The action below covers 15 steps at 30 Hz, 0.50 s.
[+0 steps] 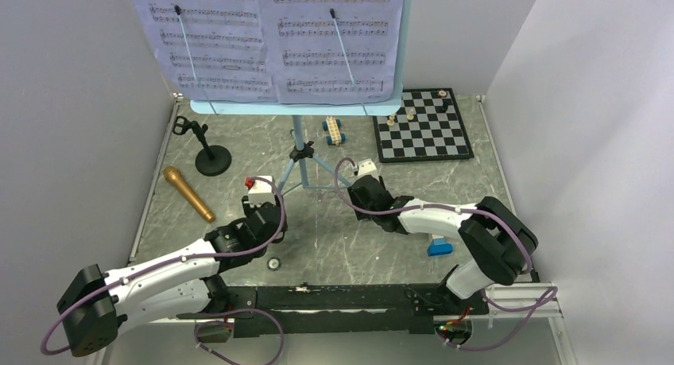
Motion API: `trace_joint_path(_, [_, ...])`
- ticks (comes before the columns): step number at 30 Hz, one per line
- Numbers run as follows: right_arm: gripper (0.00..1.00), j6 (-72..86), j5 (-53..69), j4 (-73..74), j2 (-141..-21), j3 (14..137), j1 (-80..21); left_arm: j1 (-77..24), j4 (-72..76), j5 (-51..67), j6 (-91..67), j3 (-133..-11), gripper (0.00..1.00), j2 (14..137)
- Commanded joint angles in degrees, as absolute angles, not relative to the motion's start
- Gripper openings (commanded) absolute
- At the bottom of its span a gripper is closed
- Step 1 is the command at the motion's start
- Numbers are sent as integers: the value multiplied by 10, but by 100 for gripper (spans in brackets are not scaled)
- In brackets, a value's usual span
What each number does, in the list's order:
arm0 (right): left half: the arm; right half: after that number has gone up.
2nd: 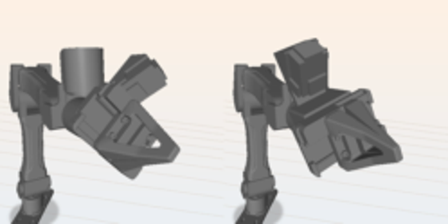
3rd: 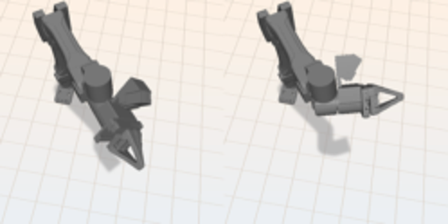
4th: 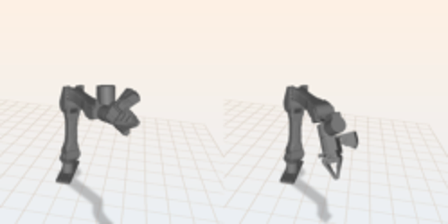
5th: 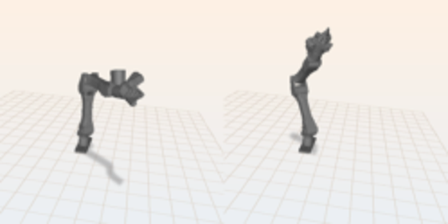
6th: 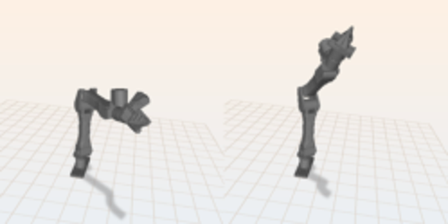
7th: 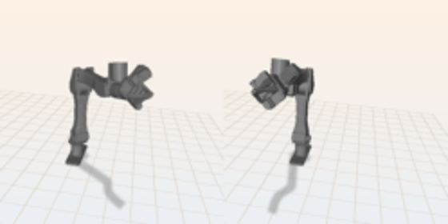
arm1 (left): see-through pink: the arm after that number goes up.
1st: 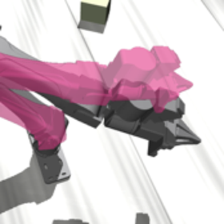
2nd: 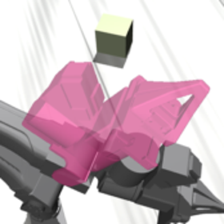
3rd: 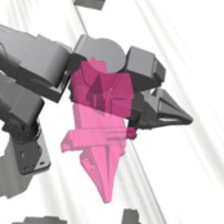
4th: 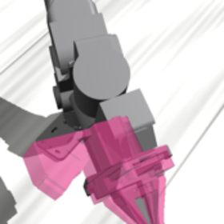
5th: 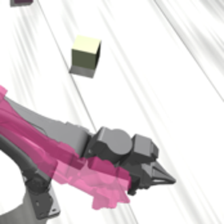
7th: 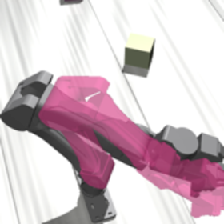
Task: Pack up the instrument practice props
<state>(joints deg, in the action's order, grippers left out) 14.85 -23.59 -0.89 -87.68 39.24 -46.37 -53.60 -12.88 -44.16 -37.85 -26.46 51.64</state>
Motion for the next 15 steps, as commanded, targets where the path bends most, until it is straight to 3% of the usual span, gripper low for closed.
trace_joint_path(1, [60, 199, -190, 27, -840, 401, -470, -544, -194, -409, -406, -273, 64, 496])
trace_joint_path(9, [75, 205, -179, 77, -752, 416, -472, -544, -256, -435, -399, -328, 98, 469])
trace_joint_path(15, [78, 197, -148, 134, -623, 434, -472, -544, -293, -438, -386, -365, 99, 403])
